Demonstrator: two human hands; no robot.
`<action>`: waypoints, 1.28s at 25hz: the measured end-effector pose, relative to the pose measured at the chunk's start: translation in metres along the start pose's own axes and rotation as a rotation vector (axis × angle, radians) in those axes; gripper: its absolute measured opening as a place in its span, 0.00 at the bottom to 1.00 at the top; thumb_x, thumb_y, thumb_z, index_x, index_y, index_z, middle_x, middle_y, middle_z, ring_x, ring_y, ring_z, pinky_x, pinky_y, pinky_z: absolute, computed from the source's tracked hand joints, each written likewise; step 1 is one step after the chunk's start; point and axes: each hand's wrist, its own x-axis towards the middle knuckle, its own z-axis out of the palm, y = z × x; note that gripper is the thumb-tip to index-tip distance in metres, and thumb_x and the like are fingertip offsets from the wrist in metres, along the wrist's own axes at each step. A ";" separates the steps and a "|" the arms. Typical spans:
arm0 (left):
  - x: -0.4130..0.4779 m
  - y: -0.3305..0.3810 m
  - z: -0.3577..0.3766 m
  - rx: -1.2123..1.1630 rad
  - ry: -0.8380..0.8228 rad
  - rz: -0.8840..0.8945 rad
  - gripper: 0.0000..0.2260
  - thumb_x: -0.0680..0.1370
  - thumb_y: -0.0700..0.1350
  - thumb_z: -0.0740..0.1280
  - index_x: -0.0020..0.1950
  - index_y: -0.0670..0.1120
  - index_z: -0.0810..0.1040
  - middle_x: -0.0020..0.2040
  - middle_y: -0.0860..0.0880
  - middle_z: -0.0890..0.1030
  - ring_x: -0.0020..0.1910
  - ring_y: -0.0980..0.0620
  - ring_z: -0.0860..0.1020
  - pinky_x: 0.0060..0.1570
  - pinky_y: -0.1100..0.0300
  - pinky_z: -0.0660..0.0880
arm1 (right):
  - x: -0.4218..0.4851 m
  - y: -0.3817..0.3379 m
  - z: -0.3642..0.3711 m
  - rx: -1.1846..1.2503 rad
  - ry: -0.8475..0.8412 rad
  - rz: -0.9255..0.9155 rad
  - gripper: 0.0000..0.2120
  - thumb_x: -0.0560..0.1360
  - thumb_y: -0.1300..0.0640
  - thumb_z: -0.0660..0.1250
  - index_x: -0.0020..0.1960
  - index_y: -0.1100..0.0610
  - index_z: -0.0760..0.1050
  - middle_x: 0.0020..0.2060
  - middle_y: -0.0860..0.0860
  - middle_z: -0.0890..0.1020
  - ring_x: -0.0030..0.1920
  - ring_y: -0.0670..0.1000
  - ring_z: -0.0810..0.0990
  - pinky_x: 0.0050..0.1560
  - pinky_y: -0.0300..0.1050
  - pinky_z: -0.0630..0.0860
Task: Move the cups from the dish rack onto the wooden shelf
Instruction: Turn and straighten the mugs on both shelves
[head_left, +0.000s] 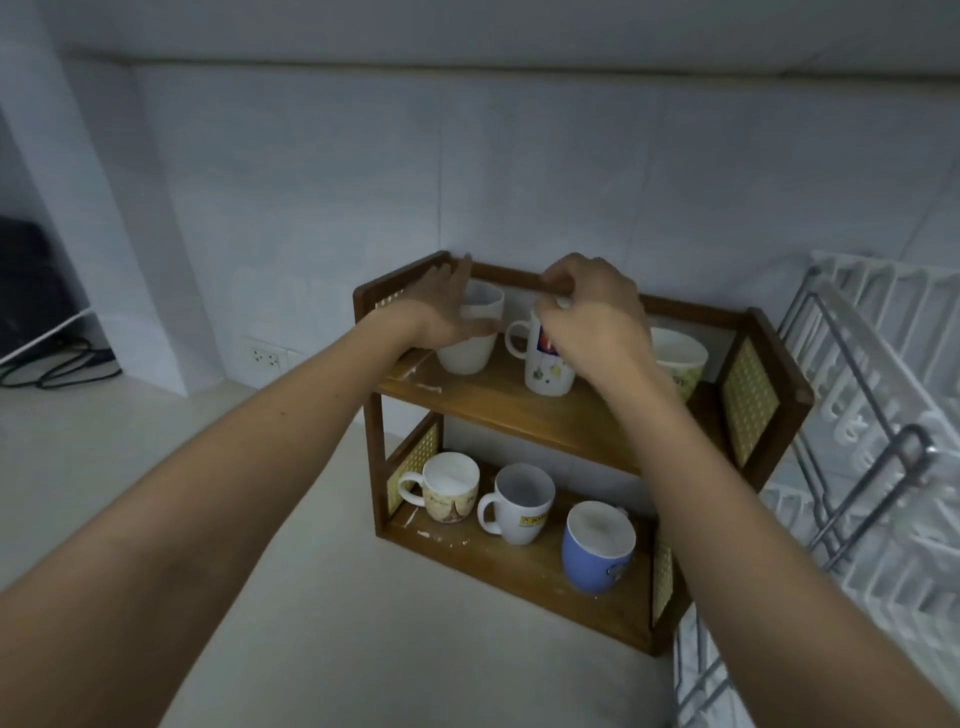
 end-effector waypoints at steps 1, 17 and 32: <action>-0.014 0.001 0.007 -0.085 0.110 0.015 0.38 0.75 0.64 0.61 0.77 0.47 0.51 0.77 0.43 0.58 0.75 0.43 0.58 0.70 0.43 0.62 | -0.022 0.003 0.004 0.089 0.079 -0.054 0.10 0.75 0.54 0.63 0.55 0.51 0.77 0.48 0.48 0.81 0.47 0.48 0.80 0.45 0.44 0.78; -0.070 -0.051 0.191 0.251 -0.348 -0.163 0.38 0.74 0.59 0.67 0.76 0.43 0.56 0.70 0.40 0.69 0.65 0.40 0.72 0.59 0.48 0.74 | -0.058 0.134 0.171 -0.369 -1.071 0.058 0.46 0.69 0.53 0.72 0.77 0.45 0.47 0.78 0.51 0.51 0.74 0.59 0.58 0.69 0.57 0.66; -0.019 -0.055 0.191 0.179 -0.568 -0.048 0.37 0.76 0.49 0.69 0.78 0.49 0.50 0.74 0.42 0.64 0.71 0.42 0.66 0.63 0.50 0.69 | -0.070 0.136 0.151 -0.068 -0.999 0.472 0.38 0.70 0.44 0.73 0.73 0.57 0.61 0.69 0.53 0.70 0.68 0.55 0.70 0.57 0.42 0.69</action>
